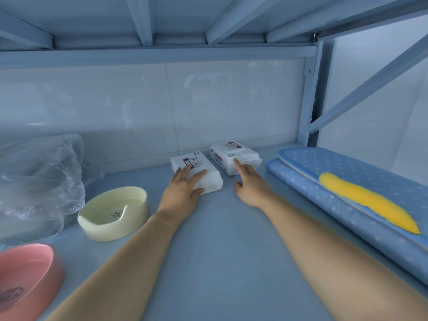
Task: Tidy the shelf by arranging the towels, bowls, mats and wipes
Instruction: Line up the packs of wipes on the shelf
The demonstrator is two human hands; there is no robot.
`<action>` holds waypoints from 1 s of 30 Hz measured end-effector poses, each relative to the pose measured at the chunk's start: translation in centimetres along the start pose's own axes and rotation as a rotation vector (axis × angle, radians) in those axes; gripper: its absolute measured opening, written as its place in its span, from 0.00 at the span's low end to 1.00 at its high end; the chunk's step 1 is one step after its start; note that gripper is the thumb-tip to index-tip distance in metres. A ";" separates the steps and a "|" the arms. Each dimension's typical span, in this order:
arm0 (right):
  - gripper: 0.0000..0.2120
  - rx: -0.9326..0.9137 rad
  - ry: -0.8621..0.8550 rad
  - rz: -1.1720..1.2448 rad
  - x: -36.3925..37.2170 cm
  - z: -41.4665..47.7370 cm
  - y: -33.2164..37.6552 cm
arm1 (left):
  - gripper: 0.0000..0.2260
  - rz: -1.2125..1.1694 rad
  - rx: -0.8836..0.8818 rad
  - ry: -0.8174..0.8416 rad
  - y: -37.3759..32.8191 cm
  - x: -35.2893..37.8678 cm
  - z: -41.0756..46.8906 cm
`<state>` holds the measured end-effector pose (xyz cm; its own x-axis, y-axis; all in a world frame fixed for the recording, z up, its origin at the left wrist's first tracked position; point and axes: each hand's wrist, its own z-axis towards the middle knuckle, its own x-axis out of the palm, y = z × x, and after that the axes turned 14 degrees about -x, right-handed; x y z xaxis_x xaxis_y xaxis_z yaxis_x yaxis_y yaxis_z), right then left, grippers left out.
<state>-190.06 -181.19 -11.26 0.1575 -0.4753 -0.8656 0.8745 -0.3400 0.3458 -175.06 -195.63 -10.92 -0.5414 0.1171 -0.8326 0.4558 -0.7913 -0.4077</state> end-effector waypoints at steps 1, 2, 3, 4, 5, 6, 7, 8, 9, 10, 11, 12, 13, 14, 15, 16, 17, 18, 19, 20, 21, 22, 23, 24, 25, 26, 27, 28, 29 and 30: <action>0.31 -0.001 -0.006 -0.002 0.0 0.0 0.0 | 0.22 -0.024 0.029 0.005 -0.1 0.1 0.0; 0.31 0.001 -0.021 -0.008 -0.1 0.0 0.0 | 0.22 -0.042 0.057 0.015 -0.3 0.1 0.0; 0.30 0.006 -0.042 -0.021 -0.1 0.0 0.0 | 0.22 -0.052 0.074 0.029 -0.5 0.2 -0.1; 0.30 0.009 -0.062 -0.041 -0.1 0.0 0.0 | 0.23 -0.058 0.080 0.039 -0.6 0.3 -0.2; 0.30 0.009 -0.073 -0.061 -0.2 0.0 0.1 | 0.23 -0.063 0.078 0.041 -0.7 0.3 -0.2; 0.30 0.006 -0.068 -0.074 -0.2 0.0 0.1 | 0.23 -0.068 0.074 0.037 -0.7 0.3 -0.2; 0.30 -0.001 -0.049 -0.076 -0.2 0.0 0.1 | 0.23 -0.070 0.071 0.031 -0.7 0.3 -0.2; 0.31 -0.009 -0.020 -0.070 -0.2 0.1 0.1 | 0.23 -0.070 0.067 0.027 -0.8 0.3 -0.2; 0.31 -0.016 0.010 -0.061 -0.3 0.1 0.0 | 0.23 -0.068 0.064 0.026 -0.8 0.3 -0.3; 0.32 -0.022 0.035 -0.053 -0.3 0.2 -0.2 | 0.23 -0.066 0.060 0.026 -0.8 0.3 -0.3; 0.33 -0.030 0.057 -0.048 -0.3 0.4 -0.3 | 0.22 -0.065 0.055 0.027 -0.8 0.4 -0.4; 0.33 -0.042 0.073 -0.044 -0.3 0.5 -0.4 | 0.22 -0.066 0.053 0.025 -0.9 0.4 -0.4; 0.33 -0.055 0.084 -0.037 -0.3 0.7 -0.5 | 0.22 -0.070 0.052 0.022 -0.9 0.5 -0.4; 0.32 -0.063 0.086 -0.020 -0.4 0.8 -0.5 | 0.22 -0.077 0.052 0.017 -0.9 0.5 -0.3; 0.31 -0.064 0.077 0.013 -0.4 0.8 -0.6 | 0.22 -0.088 0.049 0.015 -1.0 0.5 -0.3; 0.30 -0.059 0.055 0.058 -0.5 0.7 -0.6 | 0.22 -0.102 0.043 0.016 -1.0 0.5 -0.3; 0.29 -0.053 0.020 0.105 -0.5 0.6 -0.7 | 0.22 -0.116 0.034 0.019 -1.0 0.4 -0.4; 0.27 -0.051 -0.027 0.136 -0.6 0.5 -0.6 | 0.23 -0.130 0.024 0.018 -1.0 0.4 -0.5; 0.26 -0.054 -0.076 0.139 -0.6 0.4 -0.5 | 0.24 -0.141 0.010 0.015 -1.1 0.3 -0.6; 0.26 -0.058 -0.115 0.116 -0.5 0.3 -0.5 | 0.25 -0.151 -0.009 0.010 -1.1 0.2 -0.7; 0.25 -0.059 -0.132 0.087 -0.4 0.3 -0.4 | 0.26 -0.158 -0.032 0.008 -1.1 0.2 -0.7; 0.25 -0.057 -0.124 0.065 -0.4 0.3 -0.3 | 0.26 -0.164 -0.052 0.008 -1.2 0.2 -0.8; 0.25 -0.057 -0.101 0.050 -0.3 0.4 -0.3 | 0.26 -0.165 -0.066 0.012 -1.2 0.2 -0.8; 0.24 -0.064 -0.090 0.047 -0.3 0.4 -0.2 | 0.27 -0.162 -0.072 0.016 -1.3 0.2 -0.8; 0.24 -0.080 -0.101 0.059 -0.3 0.4 -0.2 | 0.27 -0.159 -0.076 0.020 -1.3 0.2 -0.8; 0.24 -0.106 -0.134 0.083 -0.3 0.5 -0.1 | 0.27 -0.160 -0.081 0.025 -1.3 0.1 -0.8; 0.24 -0.138 -0.170 0.115 -0.4 0.4 0.2 | 0.27 -0.165 -0.088 0.030 -1.4 0.1 -0.8; 0.25 -0.171 -0.196 0.147 -0.6 0.4 0.6 | 0.28 -0.170 -0.095 0.030 -1.5 0.1 -0.8; 0.25 -0.200 -0.205 0.172 -0.7 0.4 1.0 | 0.28 -0.168 -0.102 0.027 -1.5 0.0 -0.8; 0.26 -0.229 -0.194 0.192 -0.8 0.3 1.5 | 0.29 -0.161 -0.117 0.022 -1.5 0.0 -0.7</action>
<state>-189.08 -181.57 -9.91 0.2583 -0.6660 -0.6998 0.9209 -0.0492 0.3868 -175.22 -194.03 -10.58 -0.5994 0.2506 -0.7602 0.4439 -0.6862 -0.5763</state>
